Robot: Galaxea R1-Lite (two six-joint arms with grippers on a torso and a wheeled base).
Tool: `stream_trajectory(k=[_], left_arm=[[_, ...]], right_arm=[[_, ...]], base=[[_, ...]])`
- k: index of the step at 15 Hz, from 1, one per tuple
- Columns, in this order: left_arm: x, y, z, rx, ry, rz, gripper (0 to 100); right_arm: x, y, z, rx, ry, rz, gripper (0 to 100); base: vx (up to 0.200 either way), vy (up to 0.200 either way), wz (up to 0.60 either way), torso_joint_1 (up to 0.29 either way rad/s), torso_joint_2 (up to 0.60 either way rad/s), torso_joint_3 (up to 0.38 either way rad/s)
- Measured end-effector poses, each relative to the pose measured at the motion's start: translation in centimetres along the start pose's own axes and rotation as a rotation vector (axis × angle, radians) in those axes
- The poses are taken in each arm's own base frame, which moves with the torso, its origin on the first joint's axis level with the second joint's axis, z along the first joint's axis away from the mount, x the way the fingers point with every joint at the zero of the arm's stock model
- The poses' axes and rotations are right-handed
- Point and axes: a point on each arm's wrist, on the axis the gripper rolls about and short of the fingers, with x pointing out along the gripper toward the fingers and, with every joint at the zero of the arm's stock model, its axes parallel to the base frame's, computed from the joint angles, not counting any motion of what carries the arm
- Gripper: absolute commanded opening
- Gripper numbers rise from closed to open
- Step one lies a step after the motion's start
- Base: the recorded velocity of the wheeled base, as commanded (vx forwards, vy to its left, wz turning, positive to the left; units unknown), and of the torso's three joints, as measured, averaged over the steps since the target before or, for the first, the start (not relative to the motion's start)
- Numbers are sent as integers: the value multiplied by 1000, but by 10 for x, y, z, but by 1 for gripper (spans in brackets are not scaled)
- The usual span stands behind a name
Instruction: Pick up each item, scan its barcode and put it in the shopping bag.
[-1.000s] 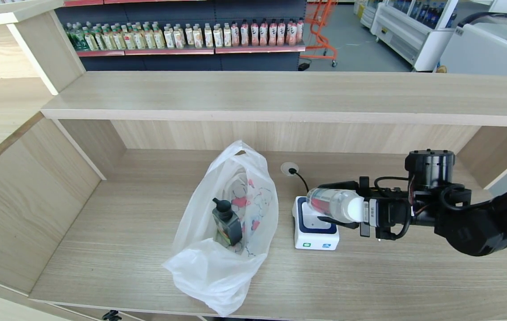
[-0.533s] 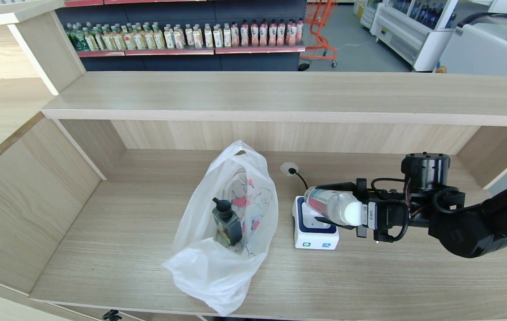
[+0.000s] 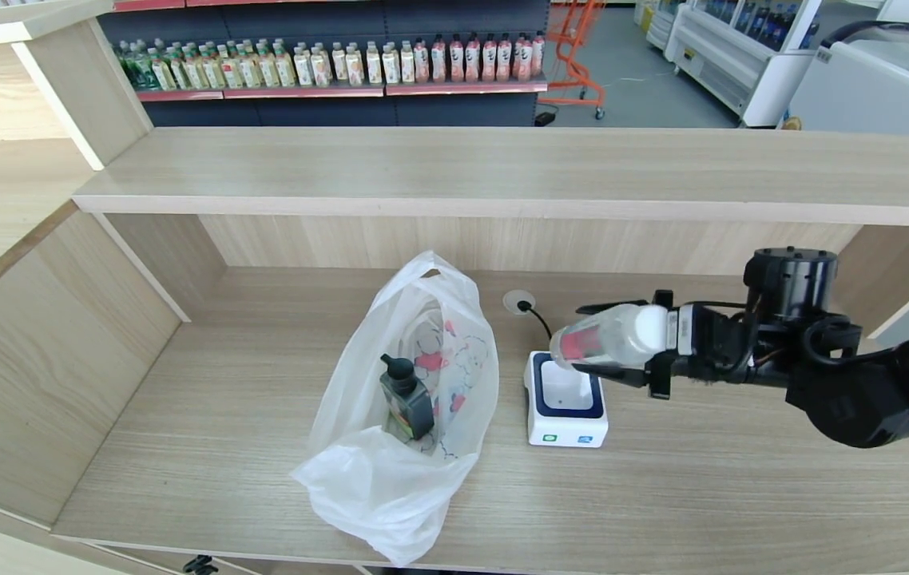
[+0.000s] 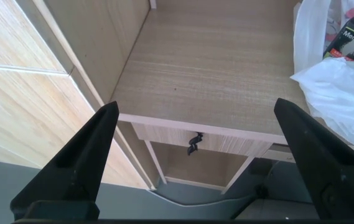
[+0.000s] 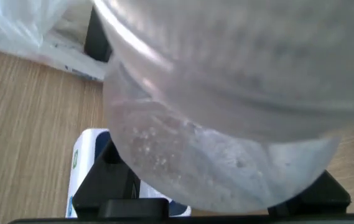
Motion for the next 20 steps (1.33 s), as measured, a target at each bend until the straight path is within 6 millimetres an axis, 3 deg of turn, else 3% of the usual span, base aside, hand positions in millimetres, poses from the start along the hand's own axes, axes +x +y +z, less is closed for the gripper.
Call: stream_trajectory(k=[3, 5, 7, 12, 15, 20], left_arm=[[0, 0, 0, 0, 0, -1, 100], [0, 0, 0, 0, 0, 0, 100], [0, 0, 0, 0, 0, 0, 100], [0, 0, 0, -1, 0, 0, 100], [0, 0, 0, -4, 0, 0, 100], [0, 0, 0, -2, 0, 0, 100]], right_arm=[[-19, -28, 49, 354, -49, -118, 0], [-38, -26, 71, 610, -13, -259, 0], [-50, -15, 83, 731, 5, -334, 0], [-63, 3, 96, 835, -5, -339, 0], [-66, 3, 100, 873, -18, -347, 0], [-56, 2, 96, 982, 4, -439, 0]], base=[[0, 0, 0, 0, 0, 0], [0, 0, 0, 0, 0, 0], [0, 0, 0, 0, 0, 0], [0, 0, 0, 0, 0, 0], [0, 200, 0, -1, 1, 2], [0, 0, 0, 0, 0, 0]])
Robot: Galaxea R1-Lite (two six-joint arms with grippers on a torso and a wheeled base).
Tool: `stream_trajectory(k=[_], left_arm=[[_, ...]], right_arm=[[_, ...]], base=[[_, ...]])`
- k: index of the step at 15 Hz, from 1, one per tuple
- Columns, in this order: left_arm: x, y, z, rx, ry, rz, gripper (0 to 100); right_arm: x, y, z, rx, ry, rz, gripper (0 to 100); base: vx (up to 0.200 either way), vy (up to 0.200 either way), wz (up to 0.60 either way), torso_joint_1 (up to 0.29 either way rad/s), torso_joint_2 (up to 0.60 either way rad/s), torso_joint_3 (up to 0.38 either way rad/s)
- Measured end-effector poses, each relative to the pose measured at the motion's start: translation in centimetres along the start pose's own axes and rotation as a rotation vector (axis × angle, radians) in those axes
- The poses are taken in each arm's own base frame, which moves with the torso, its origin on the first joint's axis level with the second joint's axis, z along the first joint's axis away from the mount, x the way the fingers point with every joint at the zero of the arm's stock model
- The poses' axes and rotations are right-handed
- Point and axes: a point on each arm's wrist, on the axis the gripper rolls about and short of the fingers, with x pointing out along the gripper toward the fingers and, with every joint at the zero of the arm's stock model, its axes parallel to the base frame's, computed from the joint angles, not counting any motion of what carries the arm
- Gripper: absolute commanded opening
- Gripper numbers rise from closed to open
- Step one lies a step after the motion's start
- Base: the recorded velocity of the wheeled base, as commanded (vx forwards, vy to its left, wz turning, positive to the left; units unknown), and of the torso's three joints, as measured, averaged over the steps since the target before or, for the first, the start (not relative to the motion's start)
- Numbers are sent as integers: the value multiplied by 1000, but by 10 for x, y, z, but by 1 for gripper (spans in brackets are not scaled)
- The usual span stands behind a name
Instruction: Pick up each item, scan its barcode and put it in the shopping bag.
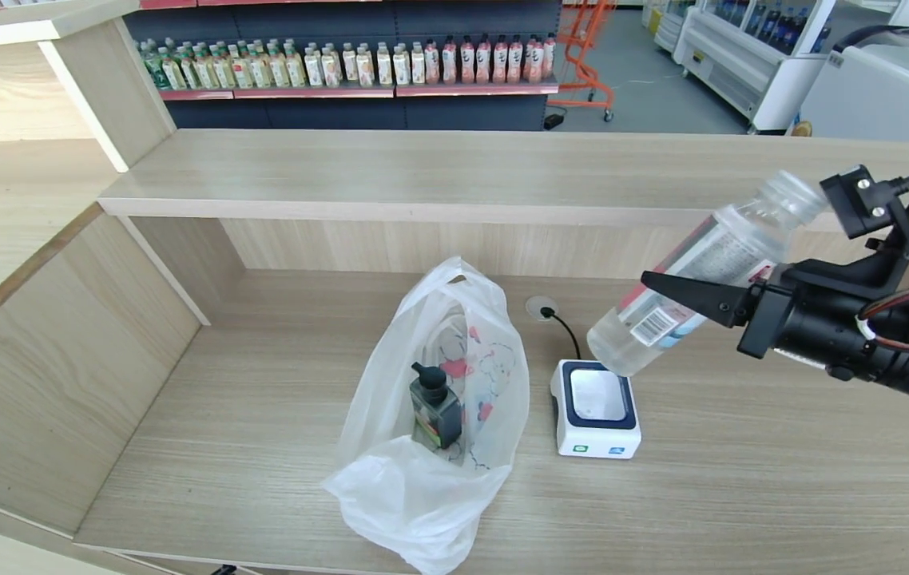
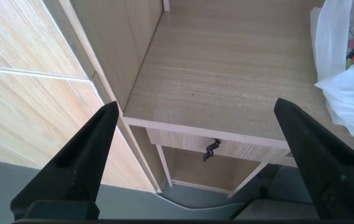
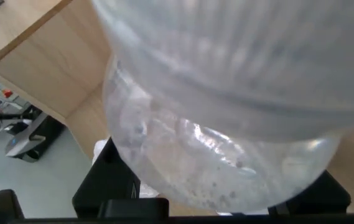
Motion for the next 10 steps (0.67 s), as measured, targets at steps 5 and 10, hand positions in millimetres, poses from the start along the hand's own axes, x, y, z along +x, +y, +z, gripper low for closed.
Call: stream_trajectory(k=[5, 10], left_arm=[[0, 0, 0, 1, 0, 0, 100], [0, 0, 0, 1, 0, 0, 100]], right_arm=[[45, 4, -23, 103, 54, -66, 0], [93, -11, -46, 116, 68, -57, 0]], base=[[0, 0, 0, 0, 0, 0], [0, 0, 0, 0, 0, 0]])
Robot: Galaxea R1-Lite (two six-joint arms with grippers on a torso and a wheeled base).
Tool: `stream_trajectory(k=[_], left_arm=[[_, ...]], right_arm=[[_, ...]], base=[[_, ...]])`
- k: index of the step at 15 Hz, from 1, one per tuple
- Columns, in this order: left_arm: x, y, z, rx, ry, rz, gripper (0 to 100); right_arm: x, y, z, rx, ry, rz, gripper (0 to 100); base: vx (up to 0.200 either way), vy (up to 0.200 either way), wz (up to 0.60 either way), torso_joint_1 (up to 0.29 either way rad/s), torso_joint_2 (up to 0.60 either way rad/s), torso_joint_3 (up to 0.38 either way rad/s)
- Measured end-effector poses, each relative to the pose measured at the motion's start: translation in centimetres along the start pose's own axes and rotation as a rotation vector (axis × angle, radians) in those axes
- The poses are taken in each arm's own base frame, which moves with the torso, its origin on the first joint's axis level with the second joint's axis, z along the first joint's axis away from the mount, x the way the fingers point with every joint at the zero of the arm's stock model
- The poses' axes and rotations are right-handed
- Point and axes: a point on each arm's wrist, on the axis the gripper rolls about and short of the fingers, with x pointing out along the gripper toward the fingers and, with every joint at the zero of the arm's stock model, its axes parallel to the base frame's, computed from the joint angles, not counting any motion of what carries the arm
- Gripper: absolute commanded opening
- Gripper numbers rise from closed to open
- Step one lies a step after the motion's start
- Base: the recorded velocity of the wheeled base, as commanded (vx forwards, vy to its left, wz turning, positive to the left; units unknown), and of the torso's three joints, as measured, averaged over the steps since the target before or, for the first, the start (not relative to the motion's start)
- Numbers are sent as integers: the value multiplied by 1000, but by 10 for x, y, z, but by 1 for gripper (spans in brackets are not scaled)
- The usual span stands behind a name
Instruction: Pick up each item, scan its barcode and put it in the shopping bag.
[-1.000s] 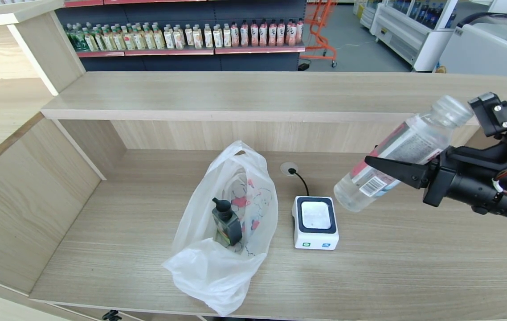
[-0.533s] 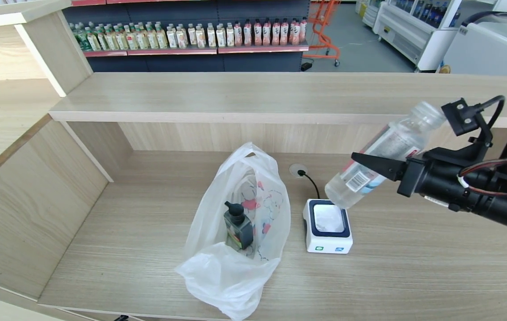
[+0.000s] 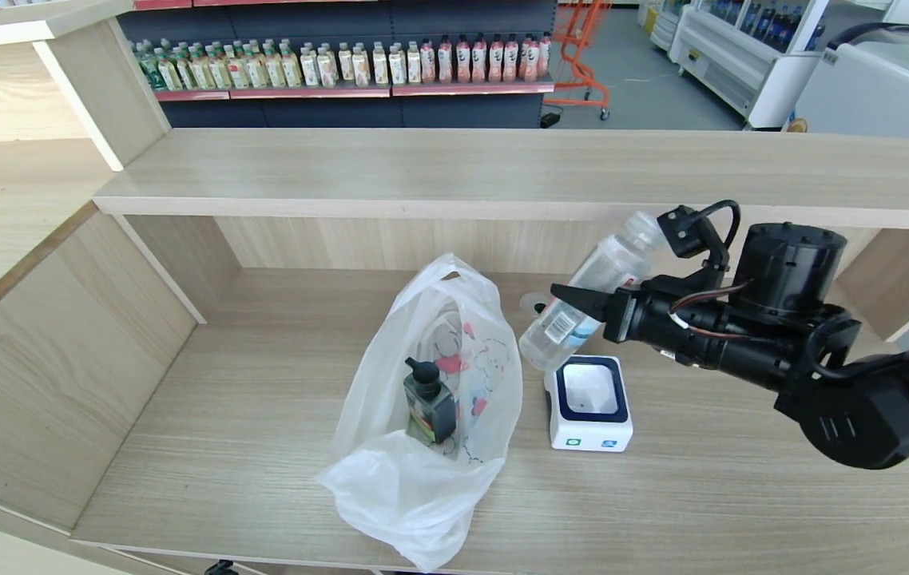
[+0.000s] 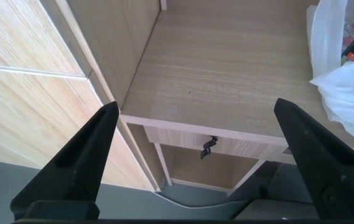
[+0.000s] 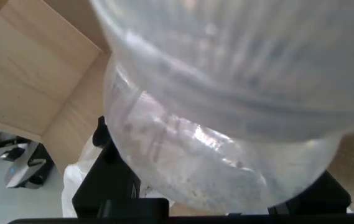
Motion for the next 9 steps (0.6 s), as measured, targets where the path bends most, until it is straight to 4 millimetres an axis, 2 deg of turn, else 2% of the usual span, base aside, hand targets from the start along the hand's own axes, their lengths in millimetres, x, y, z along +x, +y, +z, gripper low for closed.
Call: stream_trajectory(k=[9], left_arm=[[0, 0, 0, 0, 0, 0, 100]], right_arm=[[86, 12, -37, -156, 25, 114, 0]], base=[[0, 0, 0, 0, 0, 0]])
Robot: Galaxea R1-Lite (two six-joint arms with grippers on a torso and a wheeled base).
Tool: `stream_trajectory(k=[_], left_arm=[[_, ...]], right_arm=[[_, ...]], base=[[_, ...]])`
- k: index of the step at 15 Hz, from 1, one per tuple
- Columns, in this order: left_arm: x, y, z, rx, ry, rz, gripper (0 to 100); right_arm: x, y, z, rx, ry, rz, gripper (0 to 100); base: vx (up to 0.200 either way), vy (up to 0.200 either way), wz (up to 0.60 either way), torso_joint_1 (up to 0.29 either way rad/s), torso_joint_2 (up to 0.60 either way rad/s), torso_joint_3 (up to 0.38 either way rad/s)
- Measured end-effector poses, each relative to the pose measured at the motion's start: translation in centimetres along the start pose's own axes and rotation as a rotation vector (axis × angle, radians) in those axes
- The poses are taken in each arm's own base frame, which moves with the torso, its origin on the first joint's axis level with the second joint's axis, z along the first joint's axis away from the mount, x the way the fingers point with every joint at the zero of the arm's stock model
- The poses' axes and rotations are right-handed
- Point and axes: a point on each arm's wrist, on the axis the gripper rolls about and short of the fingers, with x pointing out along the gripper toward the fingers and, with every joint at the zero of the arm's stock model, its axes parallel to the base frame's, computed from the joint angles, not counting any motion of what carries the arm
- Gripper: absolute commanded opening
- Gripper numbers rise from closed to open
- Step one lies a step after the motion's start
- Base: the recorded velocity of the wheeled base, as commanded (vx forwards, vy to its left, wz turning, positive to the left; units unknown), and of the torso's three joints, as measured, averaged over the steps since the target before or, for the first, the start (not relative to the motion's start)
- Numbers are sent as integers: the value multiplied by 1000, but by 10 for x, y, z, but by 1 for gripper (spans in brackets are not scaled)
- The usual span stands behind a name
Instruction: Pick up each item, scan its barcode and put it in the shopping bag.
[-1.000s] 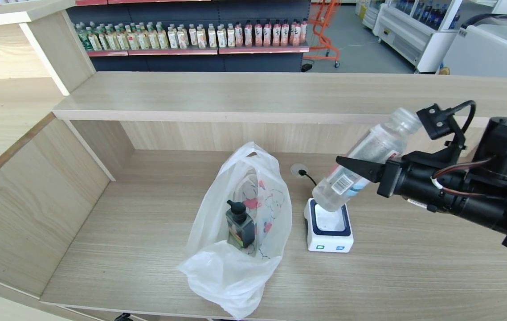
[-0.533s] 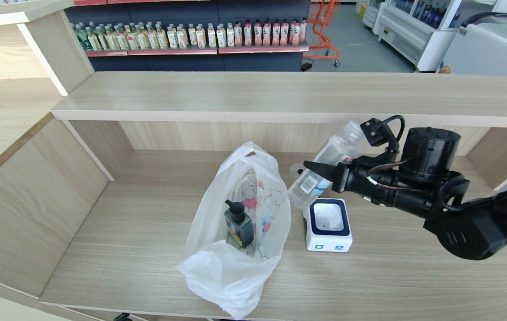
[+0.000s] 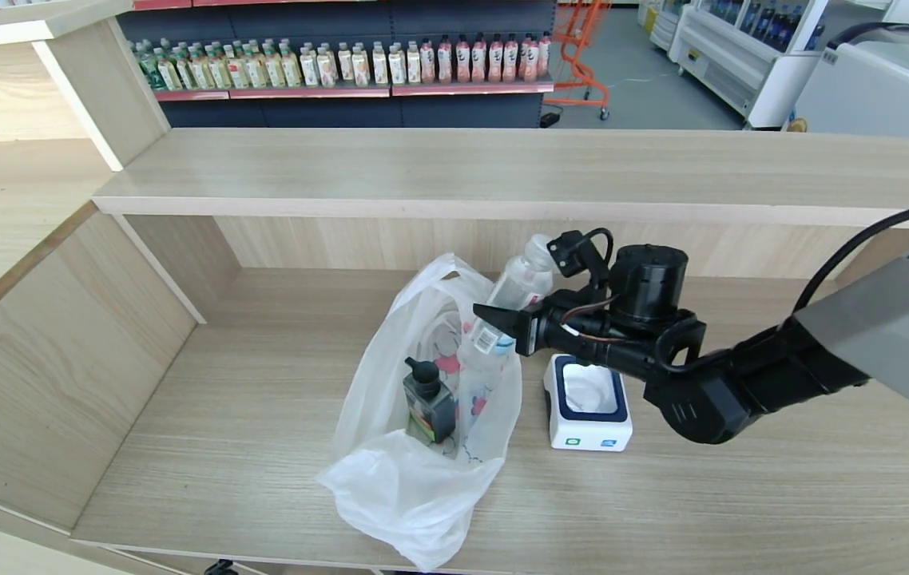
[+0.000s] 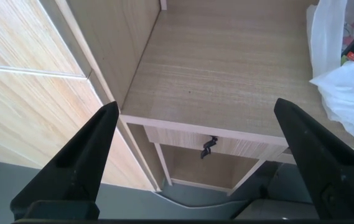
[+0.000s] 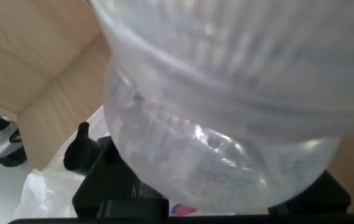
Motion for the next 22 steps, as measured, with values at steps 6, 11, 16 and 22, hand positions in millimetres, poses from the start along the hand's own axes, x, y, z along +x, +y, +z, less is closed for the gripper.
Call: stream_trajectory(k=[6, 11, 16, 22], left_arm=[[0, 0, 0, 0, 0, 0, 100], [0, 0, 0, 0, 0, 0, 100], [0, 0, 0, 0, 0, 0, 100], [0, 0, 0, 0, 0, 0, 100]], right_arm=[[22, -4, -32, -180, 36, 15, 0], [28, -6, -37, -177, 24, 21, 100], [-4, -3, 4, 67, -9, 1, 100], [-124, 15, 56, 173, -8, -42, 100]], base=[[0, 0, 0, 0, 0, 0], [0, 0, 0, 0, 0, 0], [0, 0, 0, 0, 0, 0], [0, 0, 0, 0, 0, 0]])
